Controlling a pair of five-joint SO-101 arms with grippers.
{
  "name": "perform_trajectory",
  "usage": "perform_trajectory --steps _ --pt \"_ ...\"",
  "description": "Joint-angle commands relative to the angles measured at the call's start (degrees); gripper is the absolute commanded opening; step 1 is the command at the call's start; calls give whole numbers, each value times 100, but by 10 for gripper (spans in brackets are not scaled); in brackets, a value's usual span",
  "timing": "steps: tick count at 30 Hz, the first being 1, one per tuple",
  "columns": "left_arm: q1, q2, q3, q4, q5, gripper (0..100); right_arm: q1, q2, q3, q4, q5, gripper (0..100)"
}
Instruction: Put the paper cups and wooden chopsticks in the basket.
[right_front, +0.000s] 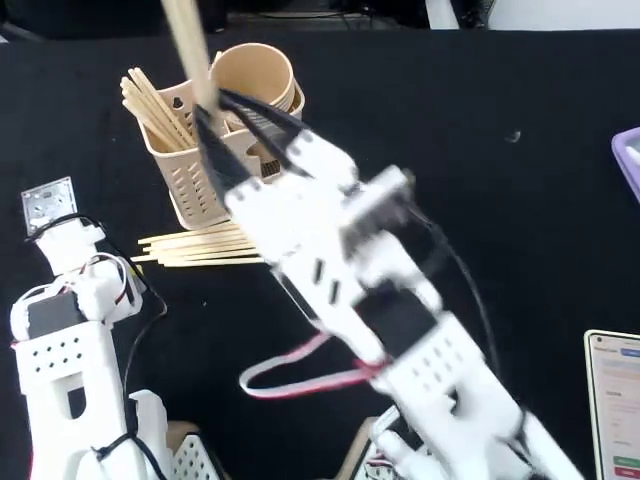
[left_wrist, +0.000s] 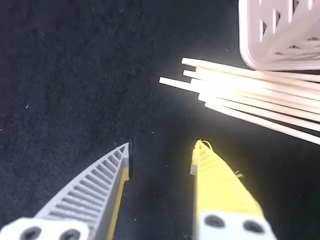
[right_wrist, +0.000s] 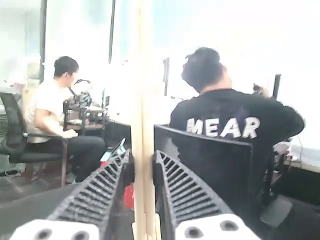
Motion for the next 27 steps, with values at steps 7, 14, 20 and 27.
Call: perform_trajectory --steps 7,14,20,27 --pt "-48 -88 -22 -114 -9 205 -97 3222 -2431 -176 -79 11" --pt "-48 -97 -22 -79 -9 205 97 4154 -2448 -176 -79 11" --pt "-48 -97 -31 -79 -9 205 176 4347 -2255 -158 -79 13" --pt "-48 -97 -31 -70 -9 205 158 4277 -1868 -141 -62 137"
